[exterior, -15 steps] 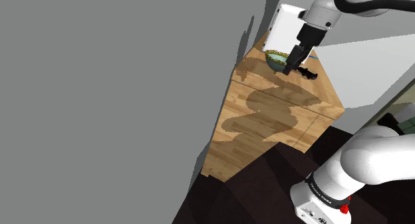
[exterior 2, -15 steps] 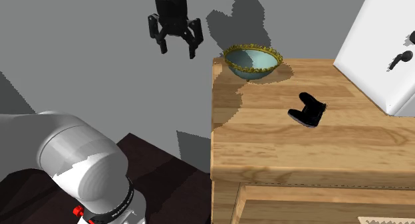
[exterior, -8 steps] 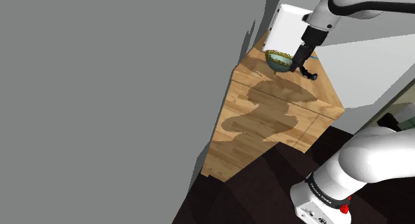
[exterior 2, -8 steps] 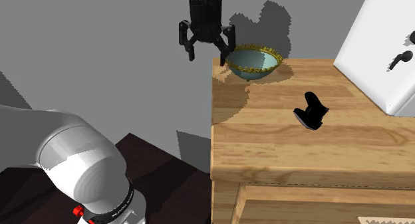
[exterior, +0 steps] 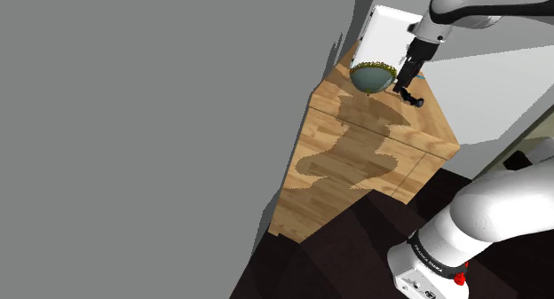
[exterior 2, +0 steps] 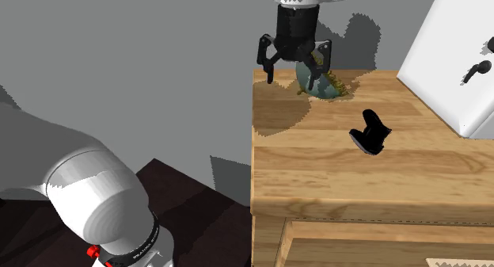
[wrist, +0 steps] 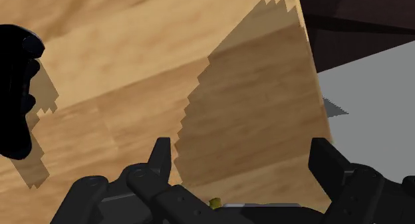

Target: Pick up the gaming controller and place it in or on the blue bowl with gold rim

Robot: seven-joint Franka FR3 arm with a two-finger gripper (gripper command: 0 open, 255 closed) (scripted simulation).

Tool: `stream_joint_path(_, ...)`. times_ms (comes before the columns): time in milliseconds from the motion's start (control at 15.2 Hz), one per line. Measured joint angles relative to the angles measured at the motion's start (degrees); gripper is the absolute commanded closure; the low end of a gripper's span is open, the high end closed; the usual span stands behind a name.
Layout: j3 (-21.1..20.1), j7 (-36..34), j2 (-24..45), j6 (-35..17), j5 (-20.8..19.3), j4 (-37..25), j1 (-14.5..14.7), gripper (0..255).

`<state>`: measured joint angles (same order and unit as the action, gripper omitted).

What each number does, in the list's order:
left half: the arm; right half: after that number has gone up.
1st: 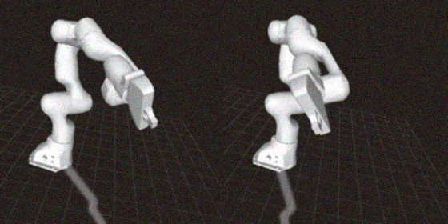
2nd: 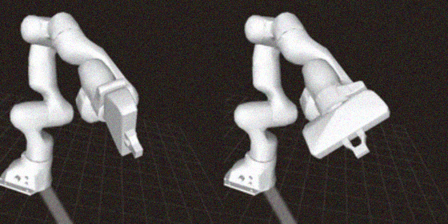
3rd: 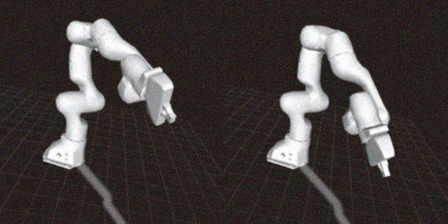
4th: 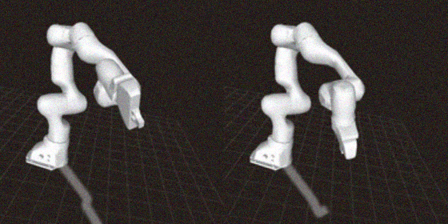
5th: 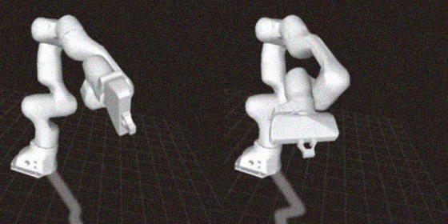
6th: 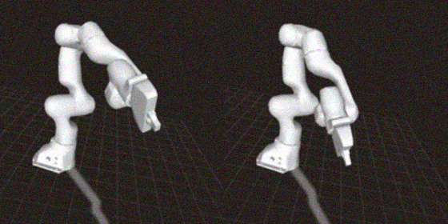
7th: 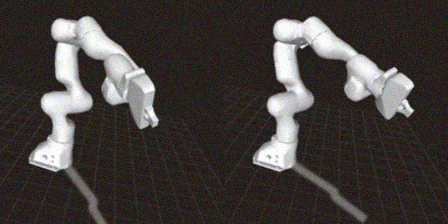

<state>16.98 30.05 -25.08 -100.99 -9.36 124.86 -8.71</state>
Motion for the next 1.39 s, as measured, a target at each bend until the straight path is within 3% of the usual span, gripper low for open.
stream_joint_path(330,4.91,6.39,7.85,-1.39,-0.19,-6.65,-1.23,0)
stream_joint_path(726,10.23,14.62,19.16,-1.89,2.37,-17.28,-2.97,0)
stream_joint_path(1386,11.27,15.98,21.24,-7.43,2.9,-13.72,-3.64,0)
